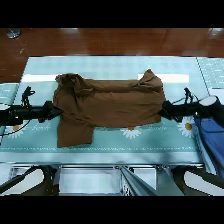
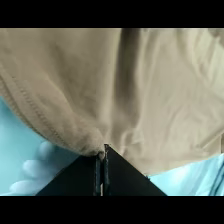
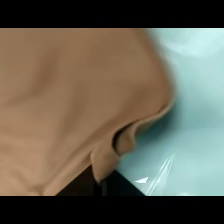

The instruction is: Fold the shirts.

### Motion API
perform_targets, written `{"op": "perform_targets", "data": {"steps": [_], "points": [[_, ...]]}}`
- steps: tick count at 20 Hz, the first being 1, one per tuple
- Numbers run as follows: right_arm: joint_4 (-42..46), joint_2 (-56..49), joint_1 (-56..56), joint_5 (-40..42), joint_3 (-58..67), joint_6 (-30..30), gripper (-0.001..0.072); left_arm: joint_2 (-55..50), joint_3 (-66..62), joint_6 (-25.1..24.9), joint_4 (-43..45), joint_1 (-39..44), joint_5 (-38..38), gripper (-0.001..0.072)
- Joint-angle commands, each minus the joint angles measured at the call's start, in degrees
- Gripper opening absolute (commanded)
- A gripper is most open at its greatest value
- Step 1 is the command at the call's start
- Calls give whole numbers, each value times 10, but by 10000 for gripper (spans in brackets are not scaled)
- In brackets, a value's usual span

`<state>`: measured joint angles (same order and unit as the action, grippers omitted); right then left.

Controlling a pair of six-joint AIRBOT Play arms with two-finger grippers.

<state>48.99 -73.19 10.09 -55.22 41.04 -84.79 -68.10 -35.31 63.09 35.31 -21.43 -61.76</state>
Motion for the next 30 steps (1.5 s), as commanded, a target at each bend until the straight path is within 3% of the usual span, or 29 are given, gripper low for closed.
{"op": "perform_targets", "data": {"steps": [1, 3, 5, 7, 10, 12, 16, 18, 22, 26, 30], "points": [[-9, -10, -17, -67, 144, 12, 22, 21, -64, 0, -73, 0, -25, 33], [-3, 6, -17, -101, 298, 7, 22, 53, -162, -18, -171, 0, -23, 33], [26, 30, -17, -114, 458, -8, 22, 87, -295, -30, -214, 0, -17, 32], [90, 65, -17, -141, 589, -18, 22, 122, -432, -28, -180, -2, -5, 32], [162, 162, -17, -174, 681, -18, 22, 188, -590, 26, -26, -9, -2, 32], [199, 238, -17, -197, 683, -18, 22, 241, -649, 74, 72, -13, -7, 32], [210, 350, -17, -243, 683, -20, 22, 367, -685, 107, 247, -3, -31, 32], [224, 389, -17, -259, 683, -24, 22, 411, -685, 145, 349, 36, -44, 32], [275, 424, -17, -336, 682, -43, 23, 441, -684, 186, 473, 136, -104, 32], [289, 424, -17, -398, 637, -52, 22, 438, -619, 213, 546, 164, -141, 32], [227, 424, -17, -346, 452, -51, 22, 406, -440, 236, 506, 163, -134, 32]]}}
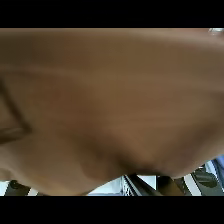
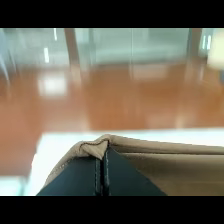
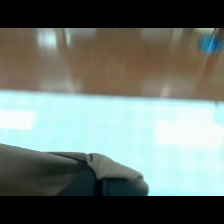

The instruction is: Fold the shirts.

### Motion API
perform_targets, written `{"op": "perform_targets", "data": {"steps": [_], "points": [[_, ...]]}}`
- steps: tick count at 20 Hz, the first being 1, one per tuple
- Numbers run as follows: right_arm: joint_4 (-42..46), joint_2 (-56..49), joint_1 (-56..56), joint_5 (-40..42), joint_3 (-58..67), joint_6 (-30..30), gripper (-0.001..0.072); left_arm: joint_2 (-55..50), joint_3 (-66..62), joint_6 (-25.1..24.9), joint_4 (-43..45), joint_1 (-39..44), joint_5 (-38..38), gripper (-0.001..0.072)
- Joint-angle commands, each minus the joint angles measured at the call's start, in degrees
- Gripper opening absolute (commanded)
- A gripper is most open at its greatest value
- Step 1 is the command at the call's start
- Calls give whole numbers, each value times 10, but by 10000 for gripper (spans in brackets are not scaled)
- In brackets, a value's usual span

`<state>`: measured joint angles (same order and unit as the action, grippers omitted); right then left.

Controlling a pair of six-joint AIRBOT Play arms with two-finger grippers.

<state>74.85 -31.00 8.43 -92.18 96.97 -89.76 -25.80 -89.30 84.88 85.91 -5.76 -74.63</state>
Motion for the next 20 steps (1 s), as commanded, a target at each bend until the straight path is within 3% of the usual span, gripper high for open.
{"op": "perform_targets", "data": {"steps": [1, 5, 10, 14, 18, 20], "points": [[-42, 2, 0, 64, -170, 1, 22, -37, 146, 18, -16, 7, 9, 32], [-53, -50, 0, 269, -418, 11, 23, -150, 269, 19, -57, 7, 150, 33], [-102, -284, 0, 431, -425, 40, 23, -358, 273, 18, -154, 7, 278, 33], [-167, -484, 0, 440, -295, 49, 22, -483, 256, 18, -216, 7, 363, 34], [-193, -597, 0, 387, -192, 49, 23, -547, 240, 18, -277, 7, 334, 34], [-185, -605, 3, 343, -186, 65, 23, -546, 240, -13, -272, -5, 278, 33]]}}
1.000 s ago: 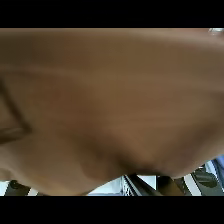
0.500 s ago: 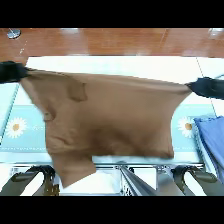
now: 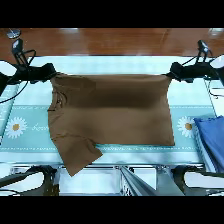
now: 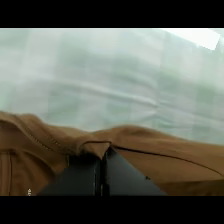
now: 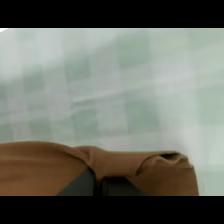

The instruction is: Fold the shirts.

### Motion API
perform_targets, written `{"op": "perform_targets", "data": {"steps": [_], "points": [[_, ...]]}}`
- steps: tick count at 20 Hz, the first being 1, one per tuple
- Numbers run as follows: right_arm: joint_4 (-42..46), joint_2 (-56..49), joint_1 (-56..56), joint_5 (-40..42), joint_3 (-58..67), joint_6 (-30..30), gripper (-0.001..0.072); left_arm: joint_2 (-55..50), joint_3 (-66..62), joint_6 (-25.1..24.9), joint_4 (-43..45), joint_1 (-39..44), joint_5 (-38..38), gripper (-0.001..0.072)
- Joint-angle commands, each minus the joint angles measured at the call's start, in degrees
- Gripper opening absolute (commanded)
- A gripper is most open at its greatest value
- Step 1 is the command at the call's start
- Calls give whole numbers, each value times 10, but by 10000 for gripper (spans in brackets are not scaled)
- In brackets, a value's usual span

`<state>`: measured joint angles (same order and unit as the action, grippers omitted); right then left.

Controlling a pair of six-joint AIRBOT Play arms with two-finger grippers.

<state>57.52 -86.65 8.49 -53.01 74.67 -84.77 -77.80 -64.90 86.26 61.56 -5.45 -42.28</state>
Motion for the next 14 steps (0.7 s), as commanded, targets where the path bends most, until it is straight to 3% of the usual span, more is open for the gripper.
{"op": "perform_targets", "data": {"steps": [1, 3, 5, 9, 10, 11, 12, 14], "points": [[-10, -48, 8, -83, 37, 29, 23, -22, -4, -57, -29, -20, -88, 34], [7, -49, 14, -176, 37, 60, 23, -22, -2, -95, -24, -43, -186, 34], [63, -49, 9, -226, 29, 64, 23, -23, 20, -106, 1, -50, -228, 34], [83, -49, 2, -171, -37, 54, 27, -26, 85, -107, 10, -46, -223, 36], [70, -49, 3, -153, -49, 43, 183, -31, 92, -111, 10, -42, -224, 146], [58, -49, 3, -156, -51, 34, 576, -34, 91, -112, 10, -41, -236, 533], [45, -48, 6, -174, -44, 37, 625, -35, 85, -111, 13, -43, -256, 705], [43, -42, 21, -248, -23, 39, 624, -30, 64, -111, 19, -56, -322, 705]]}}
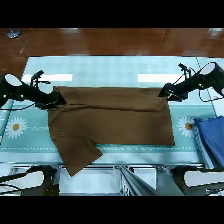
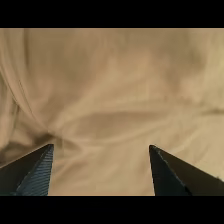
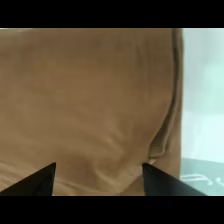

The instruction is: Fold the shirts.

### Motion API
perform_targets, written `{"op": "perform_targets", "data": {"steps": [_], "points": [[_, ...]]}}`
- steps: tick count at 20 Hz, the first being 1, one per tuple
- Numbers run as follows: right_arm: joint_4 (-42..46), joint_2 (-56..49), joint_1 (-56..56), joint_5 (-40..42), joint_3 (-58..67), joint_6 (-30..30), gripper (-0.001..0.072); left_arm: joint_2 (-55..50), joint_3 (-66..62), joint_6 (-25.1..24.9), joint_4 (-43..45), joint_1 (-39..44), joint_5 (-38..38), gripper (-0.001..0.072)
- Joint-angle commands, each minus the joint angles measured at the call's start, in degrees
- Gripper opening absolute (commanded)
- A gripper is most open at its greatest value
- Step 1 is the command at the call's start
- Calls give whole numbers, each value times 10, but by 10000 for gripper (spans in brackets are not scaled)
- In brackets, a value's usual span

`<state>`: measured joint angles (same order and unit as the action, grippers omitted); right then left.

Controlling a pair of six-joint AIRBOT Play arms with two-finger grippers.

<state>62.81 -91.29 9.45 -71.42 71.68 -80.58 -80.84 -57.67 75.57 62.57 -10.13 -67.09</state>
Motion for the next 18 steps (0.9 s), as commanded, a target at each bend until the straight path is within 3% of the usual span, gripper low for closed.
{"op": "perform_targets", "data": {"steps": [1, 3, 5, 7, 10, 18], "points": [[10, 20, 23, -92, 4, -1, 624, 9, -9, -3, 23, -21, -105, 705], [52, 78, 49, -97, -33, -3, 624, 43, 24, 22, 86, -58, -153, 706], [28, 158, 82, -35, -119, -7, 624, 92, 94, 35, 120, -107, -158, 705], [-61, 249, 104, 44, -238, 10, 623, 149, 186, 24, 76, -165, -137, 706], [-142, 341, 104, 72, -363, 53, 623, 223, 285, 3, 23, -221, -115, 705], [-173, 394, 104, 79, -438, 70, 623, 231, 348, 42, -8, -105, -99, 704]]}}
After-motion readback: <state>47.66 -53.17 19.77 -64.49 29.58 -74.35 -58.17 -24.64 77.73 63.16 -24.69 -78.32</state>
